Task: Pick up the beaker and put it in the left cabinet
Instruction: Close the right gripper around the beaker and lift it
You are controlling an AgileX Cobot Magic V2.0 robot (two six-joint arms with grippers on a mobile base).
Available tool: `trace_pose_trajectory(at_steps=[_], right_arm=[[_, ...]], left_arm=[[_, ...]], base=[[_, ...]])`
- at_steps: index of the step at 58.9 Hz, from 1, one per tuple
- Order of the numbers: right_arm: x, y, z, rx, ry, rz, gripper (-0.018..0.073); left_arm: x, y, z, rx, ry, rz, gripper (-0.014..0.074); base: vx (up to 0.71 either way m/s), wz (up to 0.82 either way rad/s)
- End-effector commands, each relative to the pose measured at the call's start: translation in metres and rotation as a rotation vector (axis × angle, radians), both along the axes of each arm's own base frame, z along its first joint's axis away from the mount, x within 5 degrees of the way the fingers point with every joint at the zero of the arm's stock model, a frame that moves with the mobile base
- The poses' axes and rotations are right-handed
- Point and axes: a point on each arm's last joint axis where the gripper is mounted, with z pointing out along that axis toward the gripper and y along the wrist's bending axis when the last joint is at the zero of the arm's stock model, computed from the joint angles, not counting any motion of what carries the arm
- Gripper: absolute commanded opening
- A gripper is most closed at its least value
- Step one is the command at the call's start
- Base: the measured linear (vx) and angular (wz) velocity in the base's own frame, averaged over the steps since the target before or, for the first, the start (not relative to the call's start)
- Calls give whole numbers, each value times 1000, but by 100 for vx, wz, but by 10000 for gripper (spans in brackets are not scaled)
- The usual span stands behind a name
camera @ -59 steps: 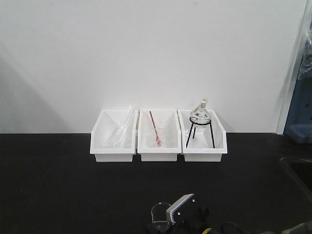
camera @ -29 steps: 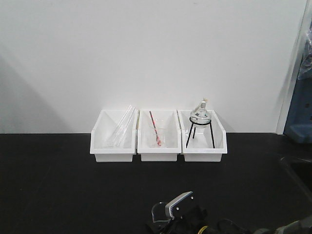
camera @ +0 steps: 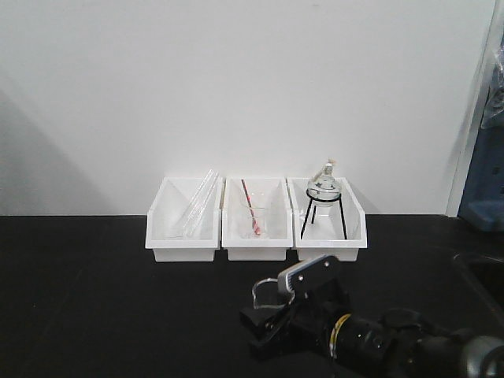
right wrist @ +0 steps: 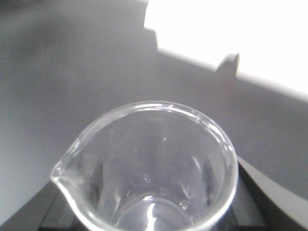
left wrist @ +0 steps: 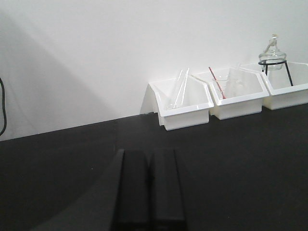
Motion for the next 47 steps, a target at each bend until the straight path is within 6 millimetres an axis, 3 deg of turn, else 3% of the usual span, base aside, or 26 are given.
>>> trace_pose_trajectory(at_steps=[1,8,13,21,31,47], right_arm=[[-10,-4,65,107,-151,3,-10],[-27,-2,112,102,-218,-12,-8],[-39,10,146,91,-252,-7,-9],[-49,24,177,50,-239,-29,-6],[-55,31,180,22,-209,-32,-6],[-46,39,144,77,-86,-38,-6]], left_arm=[[-1,0,2,-15,-76,-4,1],[-1,0,2,-15,-76,-4,1],[-1,0,2,-15,-76,-4,1],[-1,0,2,-15,-76,-4,1],[-1,0,2,-15,-76,-4,1],[-1,0,2,-15,-76,-4,1]], base=[[0,0],[0,0],[0,0],[0,0],[0,0],[0,0]])
